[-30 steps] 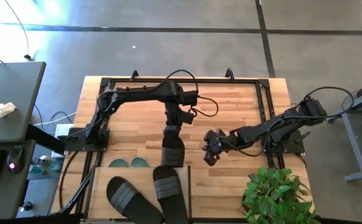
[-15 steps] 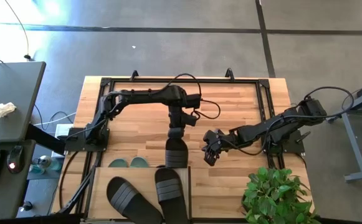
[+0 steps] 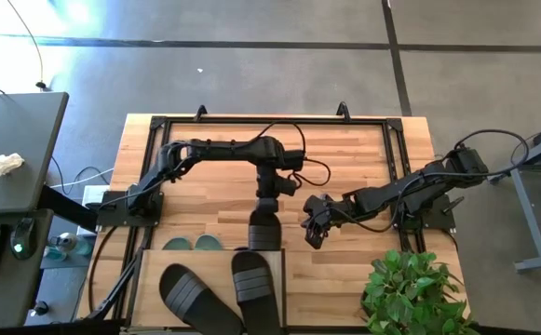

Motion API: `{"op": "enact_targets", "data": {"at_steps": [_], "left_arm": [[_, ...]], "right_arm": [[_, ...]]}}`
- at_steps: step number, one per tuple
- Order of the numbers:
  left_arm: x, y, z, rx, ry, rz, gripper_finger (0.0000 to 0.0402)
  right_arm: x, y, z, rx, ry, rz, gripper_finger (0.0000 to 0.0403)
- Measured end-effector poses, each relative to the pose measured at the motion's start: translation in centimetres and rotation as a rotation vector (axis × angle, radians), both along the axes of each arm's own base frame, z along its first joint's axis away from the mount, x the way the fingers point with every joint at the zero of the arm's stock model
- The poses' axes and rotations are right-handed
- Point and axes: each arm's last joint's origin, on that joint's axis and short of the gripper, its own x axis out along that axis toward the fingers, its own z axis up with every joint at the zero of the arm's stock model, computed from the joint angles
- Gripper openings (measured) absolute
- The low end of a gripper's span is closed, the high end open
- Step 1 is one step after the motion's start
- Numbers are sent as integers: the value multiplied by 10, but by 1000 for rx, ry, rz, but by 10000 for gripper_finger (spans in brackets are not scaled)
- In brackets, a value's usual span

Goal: Pick and place slides into the shelf
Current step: Put the black slipper under the shelf

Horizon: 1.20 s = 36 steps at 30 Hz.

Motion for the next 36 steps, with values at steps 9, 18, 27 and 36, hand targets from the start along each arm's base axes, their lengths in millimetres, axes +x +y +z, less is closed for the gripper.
{"op": "enact_targets", "data": {"at_steps": [9, 18, 27, 36], "left_arm": [[2, 1, 0, 70, -13, -1, 29], [2, 2, -1, 116, -6, -6, 29], [1, 3, 0, 119, -10, -12, 29], [2, 3, 0, 120, -20, -12, 29]], "right_arm": [[6, -16, 3, 169, -7, 15, 0], [18, -57, 13, 331, -135, 120, 6], [19, -73, 15, 369, -180, 142, 131], [-24, -73, -21, 502, -601, -92, 198]]}}
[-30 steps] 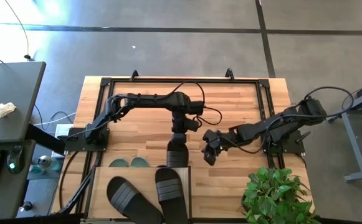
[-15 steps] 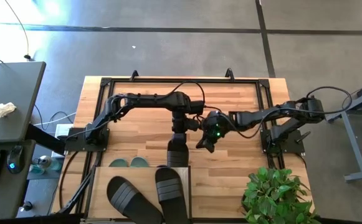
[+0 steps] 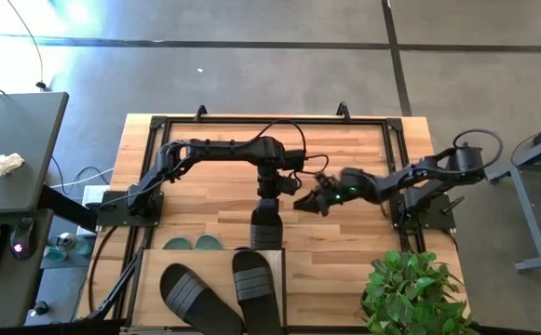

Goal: Pick and place slides into the shelf
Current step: Put the black slipper under the shelf

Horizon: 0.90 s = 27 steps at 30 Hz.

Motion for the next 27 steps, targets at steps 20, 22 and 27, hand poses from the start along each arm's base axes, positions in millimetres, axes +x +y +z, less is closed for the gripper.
{"op": "enact_targets", "data": {"at_steps": [20, 22, 27], "left_arm": [[3, 0, 1, -19, -38, -1, 29], [3, 0, 1, -25, -43, -1, 29], [3, -1, 1, -36, -44, -2, 29]], "right_arm": [[27, 37, -35, 84, -72, -11, 183], [38, 43, -39, 74, -78, 12, 183], [58, 48, -44, 76, -104, 42, 183]]}}
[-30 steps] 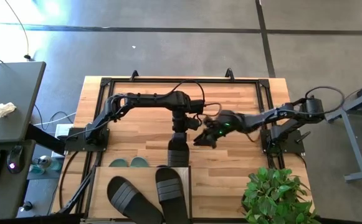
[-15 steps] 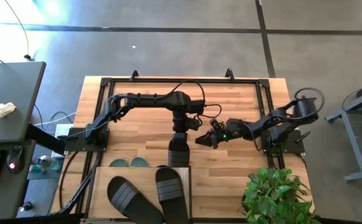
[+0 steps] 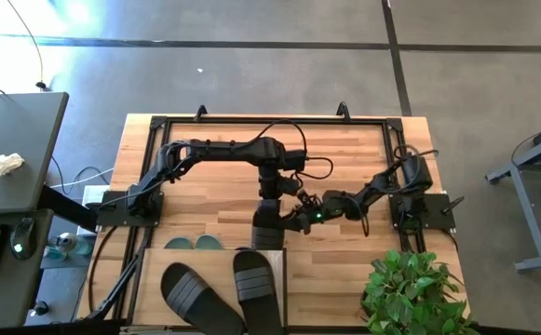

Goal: Pick and place slides into the shelf
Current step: Put the black slipper under the shelf

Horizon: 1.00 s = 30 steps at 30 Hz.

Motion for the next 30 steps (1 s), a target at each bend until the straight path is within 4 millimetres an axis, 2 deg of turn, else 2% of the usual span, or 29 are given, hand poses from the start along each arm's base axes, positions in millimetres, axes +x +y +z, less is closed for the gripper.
{"op": "enact_targets", "data": {"at_steps": [7, 16, 19, 24, 30], "left_arm": [[0, 0, 0, -3, -1, 0, 29], [-1, 0, 0, -5, 5, 1, 34], [-1, 1, 0, 21, 17, 8, 78], [-5, 7, 2, 58, 37, 26, 167], [-15, 24, 10, 53, 73, 91, 244]], "right_arm": [[4, 1, -2, -10, -4, 11, 158], [5, 0, -4, -24, 10, -16, 57], [4, 0, -5, -33, 13, -25, 29], [5, -1, -5, -41, 14, -44, 29], [5, -1, -6, -43, 26, -63, 29]]}}
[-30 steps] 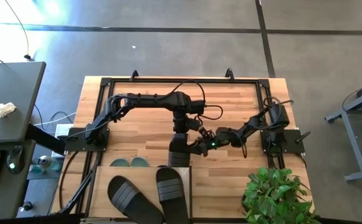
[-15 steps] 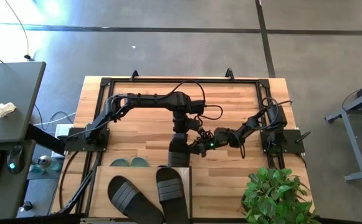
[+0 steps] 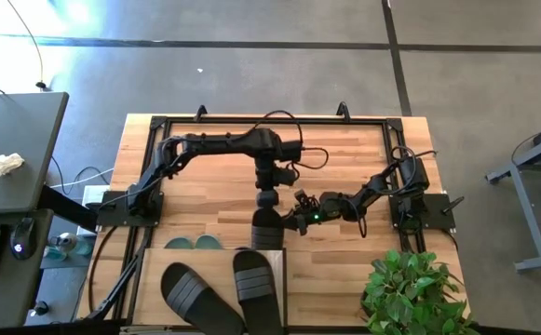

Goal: Pick and place slides into the shelf
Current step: Put the black slipper under the shelf

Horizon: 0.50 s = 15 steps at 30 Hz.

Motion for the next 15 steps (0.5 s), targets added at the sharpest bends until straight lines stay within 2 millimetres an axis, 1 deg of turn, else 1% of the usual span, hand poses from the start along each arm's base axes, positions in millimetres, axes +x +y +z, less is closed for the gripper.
{"op": "enact_targets", "data": {"at_steps": [3, 7, 11, 13, 15], "left_arm": [[-7, 9, 8, -11, 43, 30, 271], [-11, 16, 26, 30, 54, 45, 298], [-14, 20, 62, 101, 23, 45, 312], [-12, 20, 80, 140, -42, 62, 315], [-16, 18, 104, 176, -110, 76, 316]], "right_arm": [[0, -2, 0, 8, 3, -6, 29], [1, -8, 0, 20, 5, -27, 29], [1, -18, 0, 48, 10, -59, 29], [2, -24, 0, 56, 11, -61, 29], [2, -28, 0, 61, 12, -57, 29]]}}
